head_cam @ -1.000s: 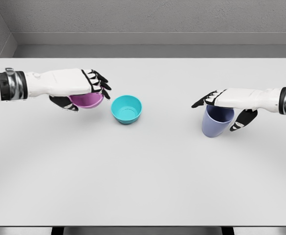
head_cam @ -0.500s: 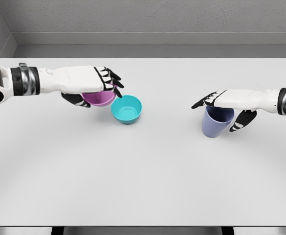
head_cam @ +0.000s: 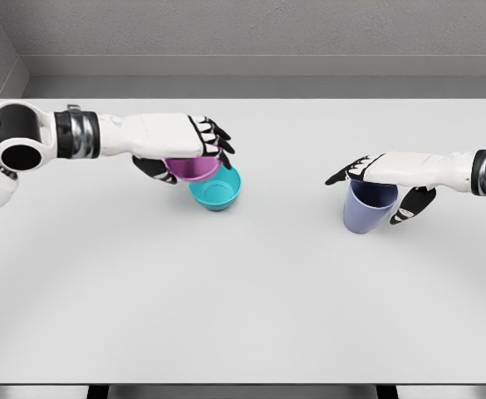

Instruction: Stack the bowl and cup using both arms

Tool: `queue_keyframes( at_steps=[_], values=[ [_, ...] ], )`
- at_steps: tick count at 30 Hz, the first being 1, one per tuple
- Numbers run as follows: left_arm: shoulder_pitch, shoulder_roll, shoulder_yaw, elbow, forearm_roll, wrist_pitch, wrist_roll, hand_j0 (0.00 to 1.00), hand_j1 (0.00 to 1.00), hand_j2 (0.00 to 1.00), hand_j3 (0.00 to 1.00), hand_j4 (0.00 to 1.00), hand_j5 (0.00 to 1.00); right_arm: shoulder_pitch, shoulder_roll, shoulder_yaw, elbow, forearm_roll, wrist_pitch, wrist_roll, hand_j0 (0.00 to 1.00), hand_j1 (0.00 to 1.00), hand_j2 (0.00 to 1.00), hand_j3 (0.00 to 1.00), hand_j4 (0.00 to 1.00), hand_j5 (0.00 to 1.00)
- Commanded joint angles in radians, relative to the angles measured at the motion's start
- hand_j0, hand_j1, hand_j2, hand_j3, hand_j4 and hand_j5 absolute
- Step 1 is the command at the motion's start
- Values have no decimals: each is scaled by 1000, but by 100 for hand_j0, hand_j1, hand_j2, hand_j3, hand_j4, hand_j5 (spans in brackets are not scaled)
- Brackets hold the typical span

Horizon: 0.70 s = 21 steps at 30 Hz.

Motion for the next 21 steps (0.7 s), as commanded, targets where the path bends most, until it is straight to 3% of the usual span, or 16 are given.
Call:
queue_keyframes(
  at_steps=[1, 4, 10, 16, 21],
  values=[
    [0, -22, -8, 15, -2, 3, 1, 80, 80, 80, 80, 80, 80, 0, -1, -1, 0, -5, 2, 0, 100, 100, 100, 100, 100, 100],
    [-6, -47, -9, 59, -9, 3, 1, 80, 80, 80, 80, 80, 80, 0, -1, -1, 0, -3, 2, 0, 100, 100, 100, 100, 100, 100],
    [-14, -111, -9, 142, -45, 3, 1, 80, 80, 80, 80, 80, 80, 0, -2, 10, -2, -3, 0, 0, 88, 88, 88, 88, 88, 88],
    [-14, -130, -15, 157, -66, 3, 1, 80, 80, 80, 80, 80, 80, 0, -2, 12, -2, -5, -1, 0, 72, 72, 72, 72, 72, 72],
    [-15, -143, -25, 162, -66, 3, 1, 80, 80, 80, 80, 80, 80, 0, -2, 12, -2, -5, -1, 0, 71, 71, 71, 71, 71, 71]
  ],
)
